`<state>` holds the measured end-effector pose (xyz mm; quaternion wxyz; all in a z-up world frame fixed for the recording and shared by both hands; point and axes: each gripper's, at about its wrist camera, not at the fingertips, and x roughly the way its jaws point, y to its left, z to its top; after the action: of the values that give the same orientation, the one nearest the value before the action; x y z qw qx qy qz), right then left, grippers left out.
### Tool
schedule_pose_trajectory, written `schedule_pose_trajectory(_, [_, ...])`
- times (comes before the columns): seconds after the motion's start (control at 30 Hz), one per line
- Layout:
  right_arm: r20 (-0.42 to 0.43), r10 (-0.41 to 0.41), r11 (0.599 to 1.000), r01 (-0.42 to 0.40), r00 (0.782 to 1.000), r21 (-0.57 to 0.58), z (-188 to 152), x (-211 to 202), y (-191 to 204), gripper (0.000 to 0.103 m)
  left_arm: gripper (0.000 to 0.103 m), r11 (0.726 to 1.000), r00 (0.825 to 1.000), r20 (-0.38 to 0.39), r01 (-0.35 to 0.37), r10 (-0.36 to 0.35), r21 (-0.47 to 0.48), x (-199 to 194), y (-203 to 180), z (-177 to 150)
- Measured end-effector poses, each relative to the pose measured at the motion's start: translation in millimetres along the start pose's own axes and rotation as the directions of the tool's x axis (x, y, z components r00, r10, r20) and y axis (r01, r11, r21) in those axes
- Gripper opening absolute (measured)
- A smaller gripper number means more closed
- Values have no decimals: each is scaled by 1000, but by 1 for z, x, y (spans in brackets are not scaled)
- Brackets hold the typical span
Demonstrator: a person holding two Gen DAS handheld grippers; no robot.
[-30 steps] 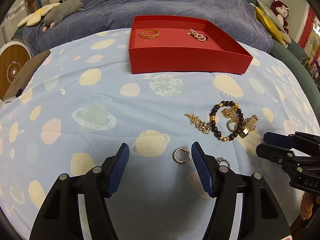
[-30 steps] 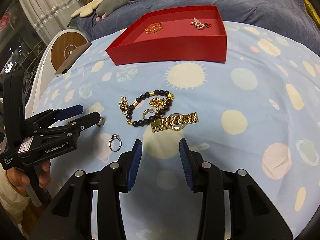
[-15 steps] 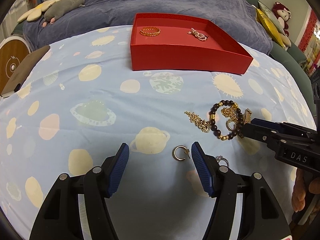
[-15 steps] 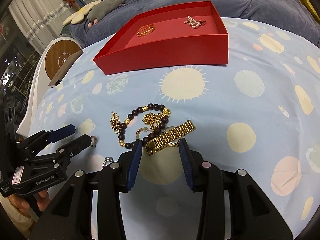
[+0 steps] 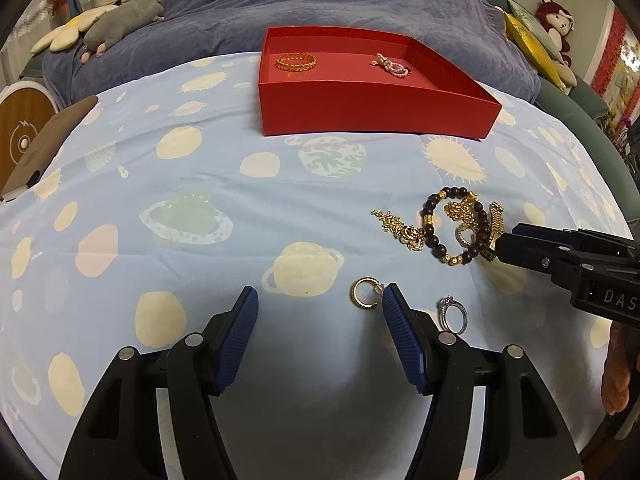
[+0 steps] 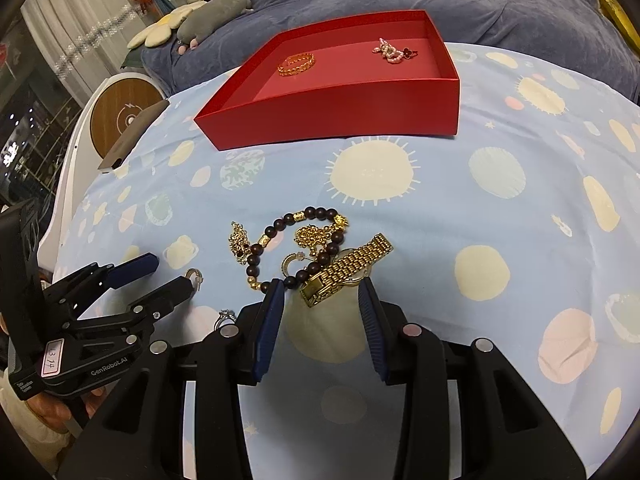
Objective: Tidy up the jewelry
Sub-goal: 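Grasp the gold hoop earring with the left tool while the right tool grasps the gold watch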
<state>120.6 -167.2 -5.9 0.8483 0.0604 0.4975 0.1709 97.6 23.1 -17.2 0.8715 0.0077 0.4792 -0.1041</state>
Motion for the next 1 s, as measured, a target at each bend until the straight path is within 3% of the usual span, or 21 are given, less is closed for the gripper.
schedule_pose_trajectory(0.13, [5,-4,1000,4,1000,2,0,-3,-2,37,61,1000,1000,20,5,-6,29,0,-9,0])
schedule_pose_trajectory(0.5, [8,-20,1000,20,1000,20,-1,-7,-9,37,15,995,999,37,-21,17,96,6,-26,1])
schedule_pose_trajectory(1.0, [32,-22,1000,22,999,17,10,-3,-6,37,15,1000,999,44,18,-19,11,-7,-10,10])
